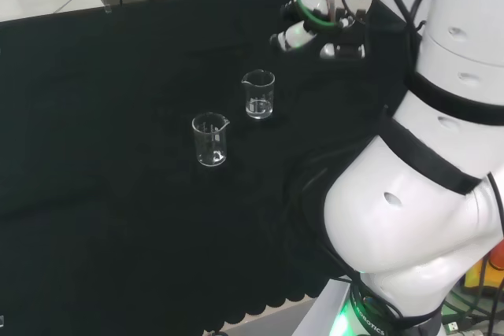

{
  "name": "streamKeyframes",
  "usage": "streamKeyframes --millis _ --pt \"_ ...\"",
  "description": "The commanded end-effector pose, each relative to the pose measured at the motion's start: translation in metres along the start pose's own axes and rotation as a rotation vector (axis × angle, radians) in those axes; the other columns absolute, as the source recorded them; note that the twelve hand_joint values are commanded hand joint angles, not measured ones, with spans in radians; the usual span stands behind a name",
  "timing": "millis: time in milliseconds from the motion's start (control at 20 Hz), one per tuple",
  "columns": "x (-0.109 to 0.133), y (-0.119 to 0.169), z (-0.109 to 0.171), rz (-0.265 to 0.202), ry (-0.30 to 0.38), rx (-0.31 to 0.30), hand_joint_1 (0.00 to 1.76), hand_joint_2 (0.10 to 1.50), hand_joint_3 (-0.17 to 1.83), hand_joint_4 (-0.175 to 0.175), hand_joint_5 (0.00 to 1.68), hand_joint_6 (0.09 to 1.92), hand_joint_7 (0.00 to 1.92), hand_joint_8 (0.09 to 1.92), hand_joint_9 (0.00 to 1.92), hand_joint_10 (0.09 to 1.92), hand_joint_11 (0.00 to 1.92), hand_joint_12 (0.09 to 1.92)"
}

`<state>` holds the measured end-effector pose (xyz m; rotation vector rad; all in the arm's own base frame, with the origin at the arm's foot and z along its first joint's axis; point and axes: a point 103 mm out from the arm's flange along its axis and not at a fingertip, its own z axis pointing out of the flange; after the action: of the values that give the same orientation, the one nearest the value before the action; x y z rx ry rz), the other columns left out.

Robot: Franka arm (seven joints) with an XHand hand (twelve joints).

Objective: Pick up the beaker on the right.

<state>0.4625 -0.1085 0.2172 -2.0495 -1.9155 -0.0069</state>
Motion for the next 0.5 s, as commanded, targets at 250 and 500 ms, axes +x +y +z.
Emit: streamKeyframes --millis 250,500 --pt "0.006 0.033 0.07 -0.099 0.112 0.004 0.68 0.8 0.25 -0.011 0.37 0.09 0.23 0.61 0.33 0.63 0.0 1.39" --pt "0.004 0.034 0.088 -0.144 0.142 0.017 0.7 0.77 0.26 -0.008 0.34 0.09 0.21 0.6 0.33 0.62 0.0 1.4"
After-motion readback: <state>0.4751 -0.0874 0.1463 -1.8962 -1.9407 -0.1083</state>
